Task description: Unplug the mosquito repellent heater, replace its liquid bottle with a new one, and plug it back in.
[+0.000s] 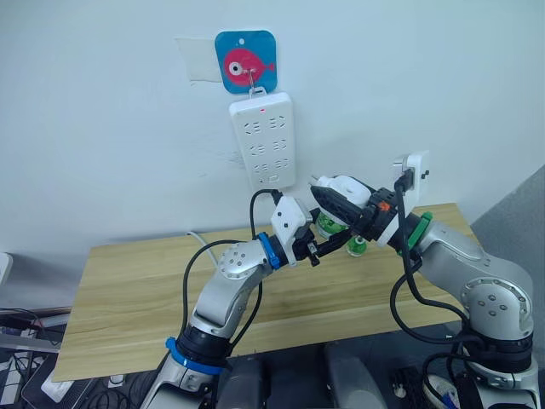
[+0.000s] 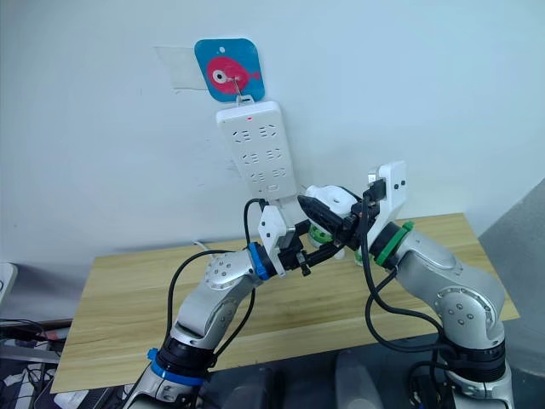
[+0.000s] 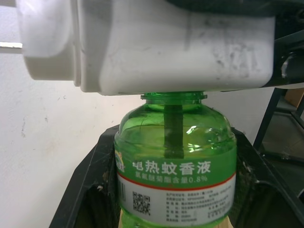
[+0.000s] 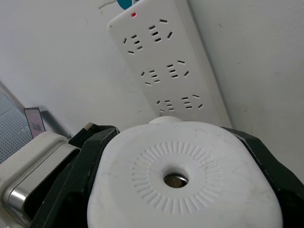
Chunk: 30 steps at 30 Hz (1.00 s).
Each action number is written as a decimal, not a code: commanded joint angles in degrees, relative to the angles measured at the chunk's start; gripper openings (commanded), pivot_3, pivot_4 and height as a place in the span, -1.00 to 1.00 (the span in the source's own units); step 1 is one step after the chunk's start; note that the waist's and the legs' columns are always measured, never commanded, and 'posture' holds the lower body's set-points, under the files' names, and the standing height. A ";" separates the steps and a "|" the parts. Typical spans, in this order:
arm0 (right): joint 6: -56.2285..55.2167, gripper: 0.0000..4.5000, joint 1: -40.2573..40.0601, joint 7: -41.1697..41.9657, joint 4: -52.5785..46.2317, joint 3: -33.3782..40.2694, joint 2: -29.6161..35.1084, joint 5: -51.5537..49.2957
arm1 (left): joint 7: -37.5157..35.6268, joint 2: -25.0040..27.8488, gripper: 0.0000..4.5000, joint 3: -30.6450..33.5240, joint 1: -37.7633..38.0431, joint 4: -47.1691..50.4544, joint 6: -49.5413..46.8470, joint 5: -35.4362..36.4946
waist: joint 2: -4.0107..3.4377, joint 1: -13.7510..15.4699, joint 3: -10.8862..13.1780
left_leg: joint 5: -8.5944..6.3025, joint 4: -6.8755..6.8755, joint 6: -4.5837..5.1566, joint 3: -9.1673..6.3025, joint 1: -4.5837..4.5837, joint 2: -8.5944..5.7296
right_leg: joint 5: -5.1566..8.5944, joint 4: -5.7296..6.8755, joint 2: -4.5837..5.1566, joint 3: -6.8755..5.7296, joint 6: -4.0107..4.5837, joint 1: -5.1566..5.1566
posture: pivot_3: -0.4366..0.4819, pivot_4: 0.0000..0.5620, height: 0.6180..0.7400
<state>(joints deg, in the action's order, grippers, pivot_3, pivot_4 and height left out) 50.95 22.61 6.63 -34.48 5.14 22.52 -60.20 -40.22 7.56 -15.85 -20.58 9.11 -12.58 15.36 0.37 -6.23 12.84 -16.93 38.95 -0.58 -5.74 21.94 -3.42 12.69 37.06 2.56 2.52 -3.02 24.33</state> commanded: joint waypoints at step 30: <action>-6.02 0.35 1.61 2.57 1.74 -0.14 -2.03 6.80 | 2.27 16.17 1.00 18.81 11.90 14.77 -1.28 5.44 | -0.02 0.26 -0.03 | 0.00 -0.01 -0.01 -0.02 0.00 0.01 | 0.00 0.00 0.05 0.01 0.00 0.03 | -0.38 -0.35 1.00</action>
<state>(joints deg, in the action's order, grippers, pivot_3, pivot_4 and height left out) 46.62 23.34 8.03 -31.46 4.83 20.48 -53.58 -39.25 23.00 -0.61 -8.27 23.16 -17.19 21.84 0.34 -5.97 12.82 -16.93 38.93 -0.59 -5.76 21.94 -3.41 12.69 37.06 2.61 2.53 -3.01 24.36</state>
